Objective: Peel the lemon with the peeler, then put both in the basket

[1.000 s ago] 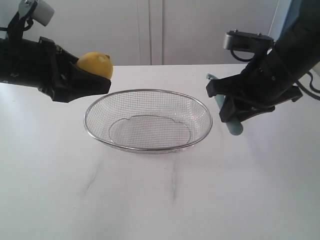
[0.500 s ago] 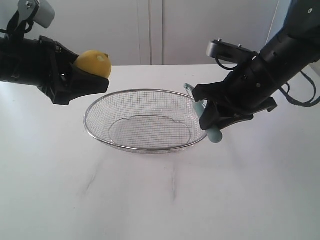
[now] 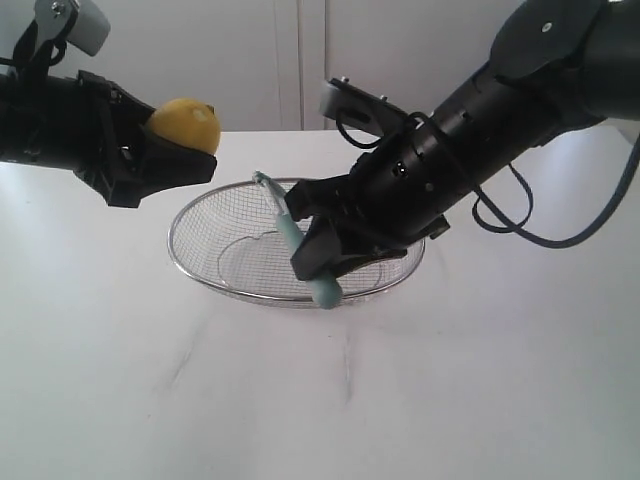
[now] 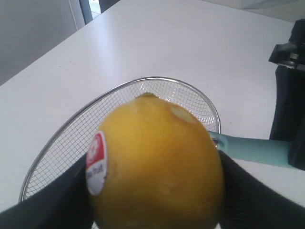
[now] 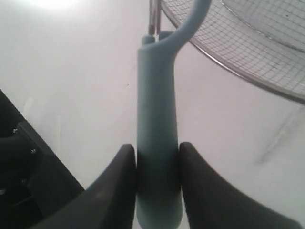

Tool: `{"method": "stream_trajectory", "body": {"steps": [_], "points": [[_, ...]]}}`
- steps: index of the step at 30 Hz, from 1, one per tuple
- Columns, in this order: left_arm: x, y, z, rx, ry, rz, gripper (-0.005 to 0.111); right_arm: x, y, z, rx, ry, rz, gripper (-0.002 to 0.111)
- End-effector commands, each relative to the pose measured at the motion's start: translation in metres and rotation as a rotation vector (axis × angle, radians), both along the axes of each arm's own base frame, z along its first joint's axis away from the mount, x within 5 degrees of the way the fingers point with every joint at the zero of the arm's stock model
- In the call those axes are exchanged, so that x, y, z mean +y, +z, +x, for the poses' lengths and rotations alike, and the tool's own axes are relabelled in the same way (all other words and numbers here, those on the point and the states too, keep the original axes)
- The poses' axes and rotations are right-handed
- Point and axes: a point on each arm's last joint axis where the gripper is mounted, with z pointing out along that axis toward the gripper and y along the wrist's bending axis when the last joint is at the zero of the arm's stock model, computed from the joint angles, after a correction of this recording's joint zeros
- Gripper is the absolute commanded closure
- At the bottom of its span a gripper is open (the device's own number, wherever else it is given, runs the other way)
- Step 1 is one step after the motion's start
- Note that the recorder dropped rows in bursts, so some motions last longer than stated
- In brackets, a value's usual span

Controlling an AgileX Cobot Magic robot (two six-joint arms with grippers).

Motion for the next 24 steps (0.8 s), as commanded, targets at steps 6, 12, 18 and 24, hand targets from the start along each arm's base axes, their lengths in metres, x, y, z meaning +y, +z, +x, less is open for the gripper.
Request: {"method": "stream_trajectory", "body": {"steps": [6,12,18,24], "points": [[-0.002,0.006,-0.006,0.018,-0.03,-0.055,0.107,0.016,0.014,-0.003,-0.041,0.048,0.169,0.108],[-0.002,0.006,-0.007,0.022,-0.04,-0.058,0.107,0.016,0.015,-0.004,-0.044,0.049,0.17,0.108],[-0.002,0.006,-0.007,0.022,-0.04,-0.056,0.107,0.011,0.032,-0.006,-0.111,0.007,0.194,0.108],[-0.002,0.005,-0.007,0.02,-0.043,-0.049,0.107,0.004,0.056,-0.012,-0.194,-0.069,0.234,0.108]]}}
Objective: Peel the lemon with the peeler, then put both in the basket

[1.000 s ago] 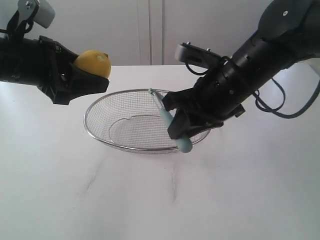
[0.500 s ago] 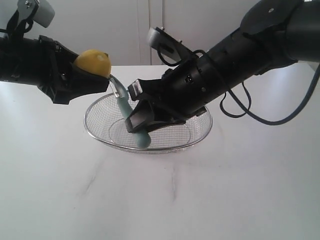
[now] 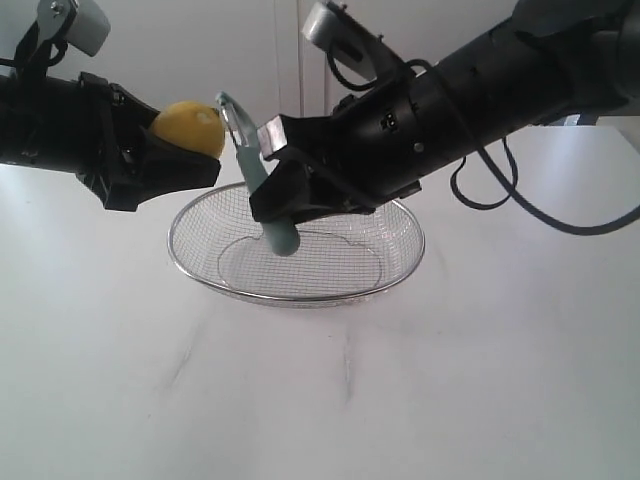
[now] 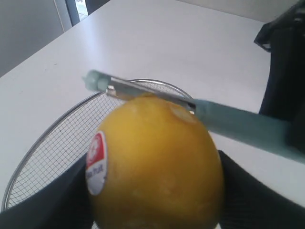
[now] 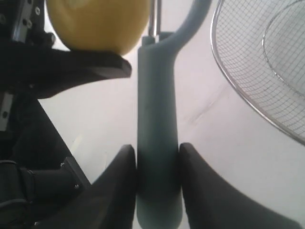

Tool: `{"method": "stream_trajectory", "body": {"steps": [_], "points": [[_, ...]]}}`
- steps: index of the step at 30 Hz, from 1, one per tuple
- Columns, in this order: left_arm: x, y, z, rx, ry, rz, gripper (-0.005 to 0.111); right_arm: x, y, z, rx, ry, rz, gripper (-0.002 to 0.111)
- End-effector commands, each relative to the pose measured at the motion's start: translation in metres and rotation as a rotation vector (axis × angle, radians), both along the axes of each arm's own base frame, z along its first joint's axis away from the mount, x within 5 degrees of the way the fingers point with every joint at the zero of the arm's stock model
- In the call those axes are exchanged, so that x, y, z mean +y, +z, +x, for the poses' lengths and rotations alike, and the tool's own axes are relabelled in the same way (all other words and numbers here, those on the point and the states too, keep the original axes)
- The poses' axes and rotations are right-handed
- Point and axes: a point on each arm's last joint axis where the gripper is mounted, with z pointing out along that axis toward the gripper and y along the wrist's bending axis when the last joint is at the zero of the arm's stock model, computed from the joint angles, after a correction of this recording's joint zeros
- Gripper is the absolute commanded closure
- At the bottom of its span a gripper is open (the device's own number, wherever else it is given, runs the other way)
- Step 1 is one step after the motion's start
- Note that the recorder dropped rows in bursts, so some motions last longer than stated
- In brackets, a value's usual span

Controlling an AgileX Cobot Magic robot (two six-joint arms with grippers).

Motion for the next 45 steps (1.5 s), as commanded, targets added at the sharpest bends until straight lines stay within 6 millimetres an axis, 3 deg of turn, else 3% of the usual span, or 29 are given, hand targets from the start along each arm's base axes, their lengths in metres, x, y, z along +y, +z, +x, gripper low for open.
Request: {"method": "stream_trajectory", "body": {"steps": [1,8,19,24,32,40,45], "points": [[0.0,0.005,-0.004,0.004,-0.004,-0.034,0.107,-0.004,0.02,-0.004,-0.058,-0.047,0.046,0.108],[0.0,0.005,-0.004,0.004,-0.004,-0.034,0.107,-0.004,0.018,-0.002,-0.062,-0.048,0.033,0.108],[0.0,0.005,-0.004,0.004,-0.004,-0.034,0.107,0.007,-0.021,0.012,0.075,-0.011,-0.019,0.108],[0.0,0.005,-0.004,0.004,-0.004,-0.034,0.107,0.013,-0.03,0.01,0.136,0.027,-0.011,0.108],[0.0,0.005,-0.004,0.004,-0.004,-0.034,0.107,0.017,-0.025,0.005,0.132,0.106,0.053,0.108],[-0.001,0.005,-0.005,0.008,-0.012,-0.037,0.107,0.016,-0.024,0.006,0.123,0.094,0.054,0.108],[-0.001,0.005,-0.005,0.008,-0.012,-0.037,0.107,0.013,-0.013,0.007,0.06,0.042,0.069,0.108]]}}
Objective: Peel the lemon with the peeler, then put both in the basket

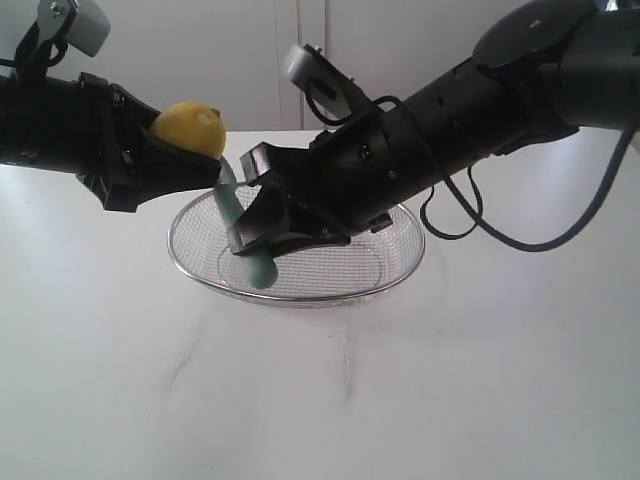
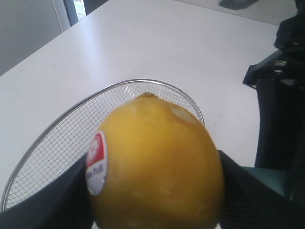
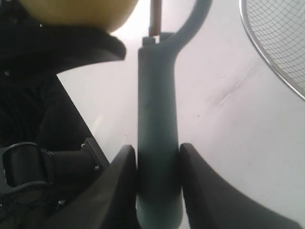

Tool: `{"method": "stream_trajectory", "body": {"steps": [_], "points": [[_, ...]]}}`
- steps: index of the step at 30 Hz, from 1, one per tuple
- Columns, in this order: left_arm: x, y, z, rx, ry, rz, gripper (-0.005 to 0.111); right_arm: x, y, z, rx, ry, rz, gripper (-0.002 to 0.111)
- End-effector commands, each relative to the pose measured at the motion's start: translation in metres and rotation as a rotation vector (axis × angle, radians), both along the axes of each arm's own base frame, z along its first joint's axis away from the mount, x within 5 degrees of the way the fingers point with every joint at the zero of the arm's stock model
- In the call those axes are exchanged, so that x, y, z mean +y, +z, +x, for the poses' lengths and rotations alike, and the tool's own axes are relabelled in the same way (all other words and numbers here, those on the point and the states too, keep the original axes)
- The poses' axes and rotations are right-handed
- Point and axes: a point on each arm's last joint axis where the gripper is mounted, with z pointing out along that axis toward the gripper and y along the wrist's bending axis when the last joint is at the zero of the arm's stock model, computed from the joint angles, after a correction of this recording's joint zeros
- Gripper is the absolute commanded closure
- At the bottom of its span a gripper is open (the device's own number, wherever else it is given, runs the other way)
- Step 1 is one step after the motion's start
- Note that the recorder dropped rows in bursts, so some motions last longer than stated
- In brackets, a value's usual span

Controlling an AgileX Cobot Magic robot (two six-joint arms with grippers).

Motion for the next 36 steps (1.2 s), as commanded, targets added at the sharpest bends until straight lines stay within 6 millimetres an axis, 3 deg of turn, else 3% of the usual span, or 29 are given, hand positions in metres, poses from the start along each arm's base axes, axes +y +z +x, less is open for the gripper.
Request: {"method": "stream_trajectory", "body": {"steps": [1,13,18,31,36], "points": [[0.0,0.005,-0.004,0.007,-0.009,-0.036,0.107,-0.003,0.018,0.0,-0.073,-0.048,0.038,0.108],[0.0,0.005,-0.004,0.007,-0.009,-0.036,0.107,-0.014,0.049,-0.01,-0.201,-0.108,0.058,0.108],[0.0,0.005,-0.004,0.007,-0.009,-0.036,0.107,-0.015,0.046,-0.009,-0.192,-0.114,0.028,0.108],[-0.001,0.005,-0.004,0.008,-0.004,-0.044,0.107,-0.008,0.015,0.007,-0.111,-0.128,-0.029,0.108],[-0.001,0.005,-0.004,0.008,-0.004,-0.044,0.107,-0.01,0.019,0.009,-0.124,-0.179,-0.03,0.108]]}}
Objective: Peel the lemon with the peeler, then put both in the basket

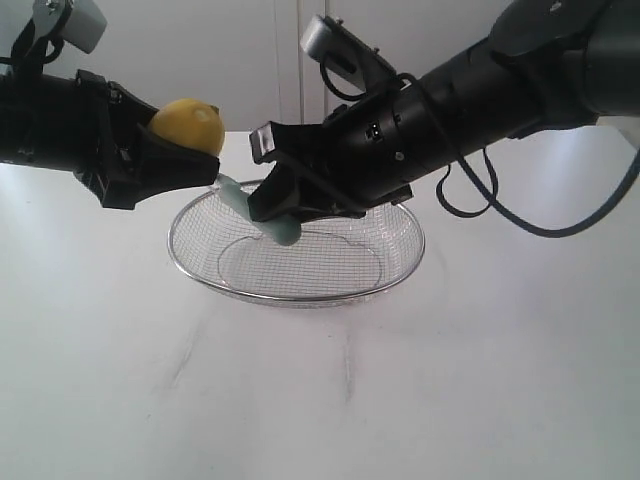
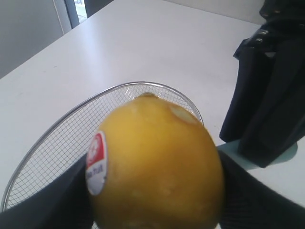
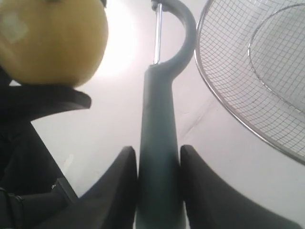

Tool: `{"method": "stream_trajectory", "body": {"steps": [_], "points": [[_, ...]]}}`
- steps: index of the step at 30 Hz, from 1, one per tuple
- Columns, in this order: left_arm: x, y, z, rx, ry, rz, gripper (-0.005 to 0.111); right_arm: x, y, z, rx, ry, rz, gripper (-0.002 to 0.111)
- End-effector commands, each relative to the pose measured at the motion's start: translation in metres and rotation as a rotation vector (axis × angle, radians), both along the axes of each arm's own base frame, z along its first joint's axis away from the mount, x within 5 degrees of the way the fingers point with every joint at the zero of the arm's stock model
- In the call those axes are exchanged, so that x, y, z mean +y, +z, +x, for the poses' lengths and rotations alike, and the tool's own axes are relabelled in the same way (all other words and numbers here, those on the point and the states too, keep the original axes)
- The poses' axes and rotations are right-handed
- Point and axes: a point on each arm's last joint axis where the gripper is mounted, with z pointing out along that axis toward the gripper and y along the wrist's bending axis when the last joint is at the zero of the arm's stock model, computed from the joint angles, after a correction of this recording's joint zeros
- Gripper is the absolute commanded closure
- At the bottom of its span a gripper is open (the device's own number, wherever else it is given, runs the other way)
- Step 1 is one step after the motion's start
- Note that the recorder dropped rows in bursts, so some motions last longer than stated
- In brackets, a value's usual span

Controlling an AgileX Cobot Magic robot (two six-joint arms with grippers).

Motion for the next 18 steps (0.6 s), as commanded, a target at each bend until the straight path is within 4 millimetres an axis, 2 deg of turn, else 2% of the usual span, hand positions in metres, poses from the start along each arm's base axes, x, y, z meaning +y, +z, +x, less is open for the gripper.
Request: {"method": "stream_trajectory", "body": {"steps": [1,12,18], "points": [[-0.001,0.003,-0.003,0.009,-0.007,-0.034,0.107,-0.002,0.009,0.001,-0.031,-0.04,0.014,0.108],[-0.001,0.003,-0.003,0.009,-0.007,-0.034,0.107,-0.014,0.046,-0.011,-0.161,-0.106,0.056,0.108],[-0.001,0.003,-0.003,0.009,-0.007,-0.034,0.107,-0.018,0.047,-0.013,-0.174,-0.116,0.017,0.108]]}}
